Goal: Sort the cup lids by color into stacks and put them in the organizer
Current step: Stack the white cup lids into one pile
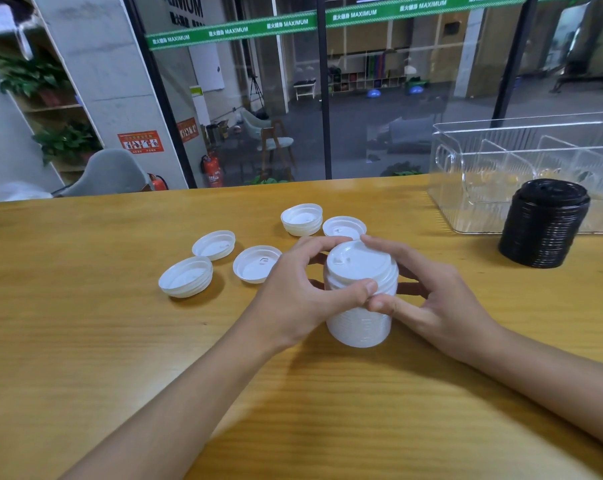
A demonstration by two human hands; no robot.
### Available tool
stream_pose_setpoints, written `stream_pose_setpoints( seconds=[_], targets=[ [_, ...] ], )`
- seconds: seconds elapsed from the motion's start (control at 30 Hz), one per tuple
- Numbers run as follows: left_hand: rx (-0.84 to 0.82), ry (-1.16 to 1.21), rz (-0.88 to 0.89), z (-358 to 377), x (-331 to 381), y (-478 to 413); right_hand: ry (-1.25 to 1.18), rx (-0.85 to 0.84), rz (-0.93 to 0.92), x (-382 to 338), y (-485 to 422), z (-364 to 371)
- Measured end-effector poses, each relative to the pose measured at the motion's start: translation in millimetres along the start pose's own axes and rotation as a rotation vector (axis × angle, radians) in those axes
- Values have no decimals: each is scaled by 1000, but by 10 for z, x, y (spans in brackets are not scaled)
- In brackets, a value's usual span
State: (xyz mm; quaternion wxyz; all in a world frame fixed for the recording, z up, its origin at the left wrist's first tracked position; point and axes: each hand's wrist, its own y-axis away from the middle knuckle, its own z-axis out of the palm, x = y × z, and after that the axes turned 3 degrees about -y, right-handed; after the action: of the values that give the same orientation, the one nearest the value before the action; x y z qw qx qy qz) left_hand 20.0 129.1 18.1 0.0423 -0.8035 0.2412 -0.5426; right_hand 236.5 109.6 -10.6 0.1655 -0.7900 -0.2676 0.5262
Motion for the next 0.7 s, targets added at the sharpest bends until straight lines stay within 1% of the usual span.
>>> stream_pose_setpoints(
  seconds=[0.23,0.4,0.7],
  targets=[
    [-8,13,17,-11,-22,10,5,-96,5,64,22,36],
    [-6,13,19,-7,-23,12,90,-73,-104,55,15,25],
    [1,2,31,-27,-41,10,81,-51,-117,67,7,18]
  ],
)
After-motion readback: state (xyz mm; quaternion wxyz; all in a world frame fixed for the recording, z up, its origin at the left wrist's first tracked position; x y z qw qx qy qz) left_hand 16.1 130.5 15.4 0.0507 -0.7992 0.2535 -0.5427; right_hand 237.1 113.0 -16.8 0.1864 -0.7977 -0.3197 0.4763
